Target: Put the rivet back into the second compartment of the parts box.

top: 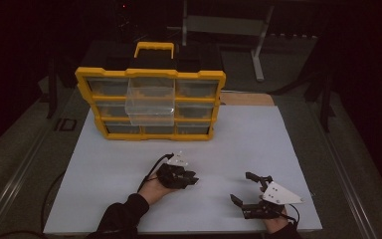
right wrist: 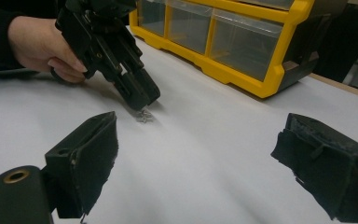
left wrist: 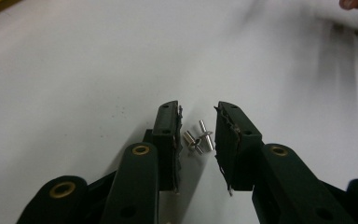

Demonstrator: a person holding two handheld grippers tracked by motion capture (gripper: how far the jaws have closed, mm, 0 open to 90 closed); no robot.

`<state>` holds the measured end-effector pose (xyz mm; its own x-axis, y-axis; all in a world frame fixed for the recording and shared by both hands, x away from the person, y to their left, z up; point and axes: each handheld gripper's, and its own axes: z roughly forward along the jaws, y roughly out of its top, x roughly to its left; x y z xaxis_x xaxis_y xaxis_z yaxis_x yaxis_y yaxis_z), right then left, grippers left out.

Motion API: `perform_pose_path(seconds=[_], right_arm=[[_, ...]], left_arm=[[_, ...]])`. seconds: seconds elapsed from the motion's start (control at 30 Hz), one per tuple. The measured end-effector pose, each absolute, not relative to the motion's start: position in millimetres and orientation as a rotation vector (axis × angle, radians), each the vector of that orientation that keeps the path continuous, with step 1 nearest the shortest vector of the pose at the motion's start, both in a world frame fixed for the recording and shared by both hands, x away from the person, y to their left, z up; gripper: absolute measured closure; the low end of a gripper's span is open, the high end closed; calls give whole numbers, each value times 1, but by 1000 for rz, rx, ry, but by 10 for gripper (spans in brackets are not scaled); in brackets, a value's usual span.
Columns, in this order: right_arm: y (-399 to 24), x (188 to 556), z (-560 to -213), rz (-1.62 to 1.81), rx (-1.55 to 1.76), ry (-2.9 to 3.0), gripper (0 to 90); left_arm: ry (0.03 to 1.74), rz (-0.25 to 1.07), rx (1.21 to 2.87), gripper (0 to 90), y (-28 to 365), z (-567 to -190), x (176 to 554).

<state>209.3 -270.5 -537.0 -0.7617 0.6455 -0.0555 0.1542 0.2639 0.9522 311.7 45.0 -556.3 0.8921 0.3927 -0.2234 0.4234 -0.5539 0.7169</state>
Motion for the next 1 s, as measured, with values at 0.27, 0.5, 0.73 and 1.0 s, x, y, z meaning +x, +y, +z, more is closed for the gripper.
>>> perform_pose_path(seconds=[0.27, 0.5, 0.73, 1.0], right_arm=[[-270, 209, -537, 1508, 728, 2107, 111], [-270, 209, -537, 1504, 729, 2108, 111], [-271, 209, -537, 1506, 730, 2106, 111], [-271, 210, -537, 1507, 728, 2102, 111]], left_arm=[[604, -38, 2238, 738, 43, -560, 316], [610, -20, 2263, 808, 41, -559, 317], [598, -40, 2256, 813, 44, -558, 318], [583, -56, 2220, 818, 59, -539, 319]])
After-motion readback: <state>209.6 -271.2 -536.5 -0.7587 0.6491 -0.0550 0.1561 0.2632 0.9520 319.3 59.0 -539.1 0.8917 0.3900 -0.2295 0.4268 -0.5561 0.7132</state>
